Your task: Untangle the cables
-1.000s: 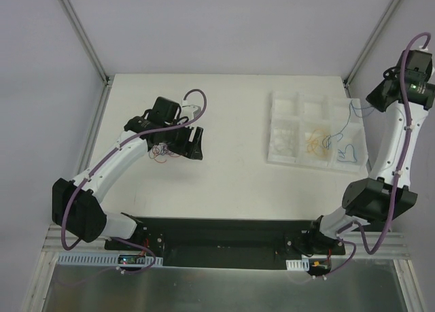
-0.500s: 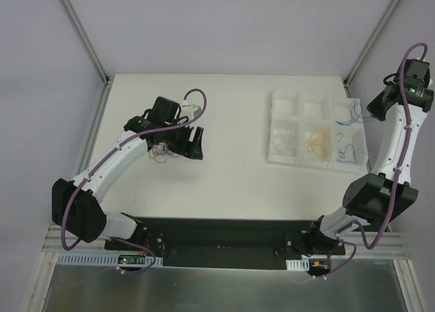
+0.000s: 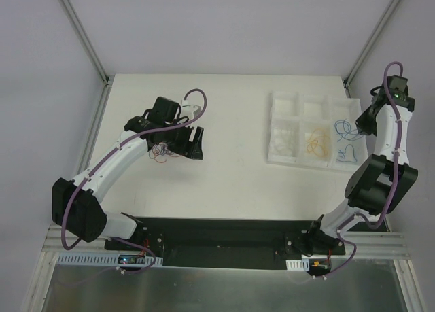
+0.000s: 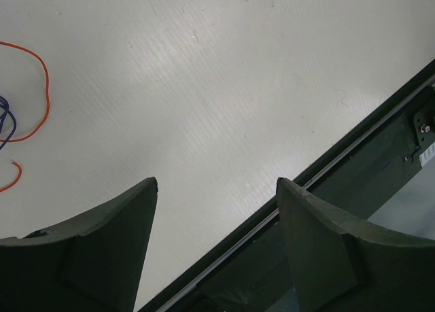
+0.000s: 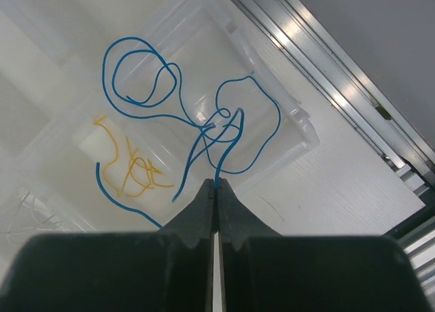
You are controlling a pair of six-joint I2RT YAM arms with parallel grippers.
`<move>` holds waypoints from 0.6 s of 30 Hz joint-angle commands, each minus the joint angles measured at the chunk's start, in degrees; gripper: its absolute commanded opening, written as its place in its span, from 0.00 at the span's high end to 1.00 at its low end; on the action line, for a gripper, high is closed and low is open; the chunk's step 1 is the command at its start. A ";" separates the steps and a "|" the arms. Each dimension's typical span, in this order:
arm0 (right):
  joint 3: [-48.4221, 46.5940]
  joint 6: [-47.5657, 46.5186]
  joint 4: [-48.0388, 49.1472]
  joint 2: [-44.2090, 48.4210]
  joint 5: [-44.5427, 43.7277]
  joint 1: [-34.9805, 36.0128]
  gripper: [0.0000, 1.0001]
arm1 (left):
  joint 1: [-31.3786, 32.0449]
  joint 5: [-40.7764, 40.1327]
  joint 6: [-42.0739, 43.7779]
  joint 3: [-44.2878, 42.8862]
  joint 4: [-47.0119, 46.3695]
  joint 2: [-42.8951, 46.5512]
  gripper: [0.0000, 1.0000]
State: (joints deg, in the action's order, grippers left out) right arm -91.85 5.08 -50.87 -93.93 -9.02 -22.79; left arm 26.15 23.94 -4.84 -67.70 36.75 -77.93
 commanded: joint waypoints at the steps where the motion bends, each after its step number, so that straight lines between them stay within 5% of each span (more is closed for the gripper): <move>1: 1.32 0.98 2.53 -3.88 1.28 -0.42 0.98 | -0.22 1.02 1.15 -0.94 0.78 -0.29 0.30; 11: -4.65 -1.21 -5.37 -16.28 1.72 -0.42 0.94 | -0.31 0.40 0.45 0.55 1.30 2.25 0.30; 18: 2.37 -0.43 -2.66 -5.58 -0.12 -0.42 1.00 | -0.31 0.66 -0.61 1.43 1.74 4.28 0.30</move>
State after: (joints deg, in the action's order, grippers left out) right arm -92.07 4.58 -53.21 -109.45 -7.55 -22.81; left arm 26.15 23.92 -5.10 -66.89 37.06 -76.34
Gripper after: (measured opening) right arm 0.012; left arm 0.702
